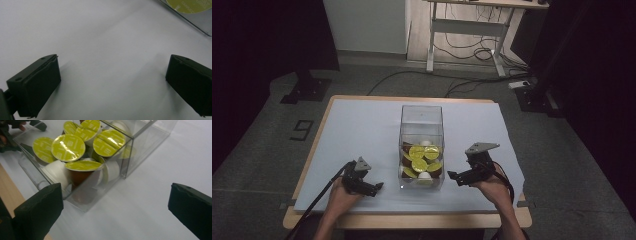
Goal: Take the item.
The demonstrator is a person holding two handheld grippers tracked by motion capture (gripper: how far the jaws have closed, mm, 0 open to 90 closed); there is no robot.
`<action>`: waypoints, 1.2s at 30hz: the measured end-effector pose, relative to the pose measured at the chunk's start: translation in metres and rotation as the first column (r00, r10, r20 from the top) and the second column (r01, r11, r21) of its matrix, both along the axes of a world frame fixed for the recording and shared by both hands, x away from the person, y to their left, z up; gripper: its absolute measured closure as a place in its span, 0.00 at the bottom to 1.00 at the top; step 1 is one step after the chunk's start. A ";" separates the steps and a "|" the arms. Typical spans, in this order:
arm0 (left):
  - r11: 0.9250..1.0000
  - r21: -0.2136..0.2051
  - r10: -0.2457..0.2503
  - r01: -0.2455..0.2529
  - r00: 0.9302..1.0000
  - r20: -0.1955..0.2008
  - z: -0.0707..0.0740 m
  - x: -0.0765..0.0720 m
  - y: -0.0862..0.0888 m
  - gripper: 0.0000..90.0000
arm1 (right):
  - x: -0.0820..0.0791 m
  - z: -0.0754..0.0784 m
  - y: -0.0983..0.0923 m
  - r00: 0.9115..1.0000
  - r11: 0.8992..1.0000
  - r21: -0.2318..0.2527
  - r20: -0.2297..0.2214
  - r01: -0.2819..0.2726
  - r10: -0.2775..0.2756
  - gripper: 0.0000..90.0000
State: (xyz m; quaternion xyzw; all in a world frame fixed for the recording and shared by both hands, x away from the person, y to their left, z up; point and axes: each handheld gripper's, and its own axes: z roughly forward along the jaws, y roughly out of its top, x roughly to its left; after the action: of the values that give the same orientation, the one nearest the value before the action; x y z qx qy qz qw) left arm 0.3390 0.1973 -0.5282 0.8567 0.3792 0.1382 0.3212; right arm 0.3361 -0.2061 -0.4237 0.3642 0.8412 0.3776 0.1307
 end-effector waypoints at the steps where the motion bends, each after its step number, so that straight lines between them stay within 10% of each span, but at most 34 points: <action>1: 1.000 0.001 0.000 0.000 1.000 0.000 0.000 0.000 0.000 0.00 | 0.001 0.002 0.004 1.000 1.000 0.003 -0.003 -0.005 0.005 0.00; 36: 1.000 -0.001 0.000 0.000 1.000 0.000 0.000 0.000 0.000 0.00 | 0.032 0.011 0.092 0.992 0.992 -0.039 -0.060 -0.117 0.115 0.19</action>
State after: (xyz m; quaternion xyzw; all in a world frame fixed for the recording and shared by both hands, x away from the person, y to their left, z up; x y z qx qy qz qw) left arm 0.3389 0.1973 -0.5283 0.8565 0.3794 0.1383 0.3216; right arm 0.3684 -0.1140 -0.4129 0.3224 0.8723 0.3559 0.0921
